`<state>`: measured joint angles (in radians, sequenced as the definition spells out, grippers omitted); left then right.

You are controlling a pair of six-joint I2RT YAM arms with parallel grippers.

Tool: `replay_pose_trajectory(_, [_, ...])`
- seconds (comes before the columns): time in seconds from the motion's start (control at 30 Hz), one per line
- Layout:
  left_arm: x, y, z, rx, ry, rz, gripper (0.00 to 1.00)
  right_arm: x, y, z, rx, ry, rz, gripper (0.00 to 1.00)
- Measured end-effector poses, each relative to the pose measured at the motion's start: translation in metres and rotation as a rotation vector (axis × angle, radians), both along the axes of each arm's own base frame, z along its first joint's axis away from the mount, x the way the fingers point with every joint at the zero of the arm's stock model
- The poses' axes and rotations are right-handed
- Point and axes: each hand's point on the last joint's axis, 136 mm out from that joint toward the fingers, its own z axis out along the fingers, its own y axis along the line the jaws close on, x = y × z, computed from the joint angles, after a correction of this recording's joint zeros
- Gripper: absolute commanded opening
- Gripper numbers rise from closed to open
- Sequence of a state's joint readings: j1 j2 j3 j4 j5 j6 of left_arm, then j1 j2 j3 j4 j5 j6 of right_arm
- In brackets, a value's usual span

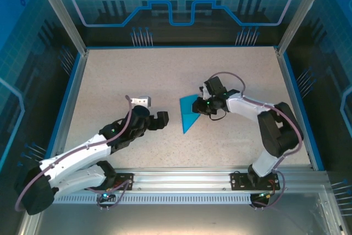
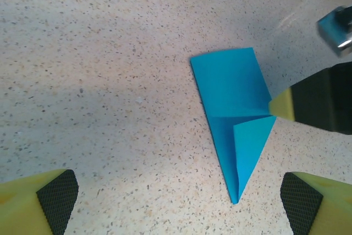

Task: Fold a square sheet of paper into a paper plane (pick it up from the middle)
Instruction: Third fold the triangle at the center of the table.

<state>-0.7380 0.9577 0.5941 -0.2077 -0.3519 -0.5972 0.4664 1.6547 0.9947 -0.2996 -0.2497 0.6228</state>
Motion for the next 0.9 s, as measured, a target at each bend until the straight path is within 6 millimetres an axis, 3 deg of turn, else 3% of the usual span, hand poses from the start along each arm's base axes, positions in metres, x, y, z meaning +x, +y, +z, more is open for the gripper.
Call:
replay_pose_trajectory(0.13, [-0.011,0.016,0.008,-0.022,0.019,0.053,0.99,-0.007,-0.009,0.019,0.010,-0.052,-0.011,0.40])
replay_pose_trajectory(0.37, [-0.025,0.038,0.017,-0.088,0.036,0.156,0.99,-0.036,-0.018,-0.015,0.011,0.051,-0.001,0.44])
replay_pose_trajectory(0.53, [-0.035,0.058,0.029,-0.139,0.012,0.232,0.99,-0.039,-0.012,-0.022,0.038,0.077,0.019,0.44])
replay_pose_trajectory(0.9, [-0.032,0.049,0.036,-0.054,0.137,0.235,0.99,-0.039,-0.004,-0.023,0.044,0.091,0.048,0.42])
